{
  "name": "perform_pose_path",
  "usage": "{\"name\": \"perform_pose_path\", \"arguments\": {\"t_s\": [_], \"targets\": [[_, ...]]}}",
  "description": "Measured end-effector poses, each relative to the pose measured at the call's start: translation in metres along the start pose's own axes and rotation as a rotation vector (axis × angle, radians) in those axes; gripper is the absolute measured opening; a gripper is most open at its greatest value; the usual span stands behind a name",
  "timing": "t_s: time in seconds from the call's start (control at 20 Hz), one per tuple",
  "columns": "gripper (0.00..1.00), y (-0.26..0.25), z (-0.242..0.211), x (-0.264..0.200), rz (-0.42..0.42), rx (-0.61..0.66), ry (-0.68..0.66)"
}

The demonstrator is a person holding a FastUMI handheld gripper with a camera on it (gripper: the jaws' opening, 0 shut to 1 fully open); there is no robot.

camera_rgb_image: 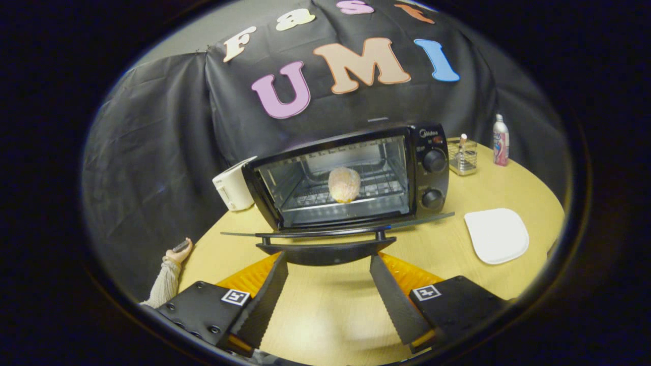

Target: Open the toaster oven, put the food inside, and close the toaster oven door.

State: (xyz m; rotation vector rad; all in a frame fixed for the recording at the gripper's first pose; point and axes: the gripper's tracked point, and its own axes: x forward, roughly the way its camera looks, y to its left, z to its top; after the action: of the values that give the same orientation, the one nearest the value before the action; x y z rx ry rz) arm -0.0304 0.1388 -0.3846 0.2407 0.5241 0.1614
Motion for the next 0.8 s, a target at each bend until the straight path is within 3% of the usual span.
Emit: {"name": "perform_pose_path", "arguments": {"t_s": [0.4,0.8], "targets": [[0.99,0.002,0.047,0.029,-0.015,-0.021,-0.079],[0.99,0.002,0.113,0.028,-0.042,-0.058,-0.277]]}}
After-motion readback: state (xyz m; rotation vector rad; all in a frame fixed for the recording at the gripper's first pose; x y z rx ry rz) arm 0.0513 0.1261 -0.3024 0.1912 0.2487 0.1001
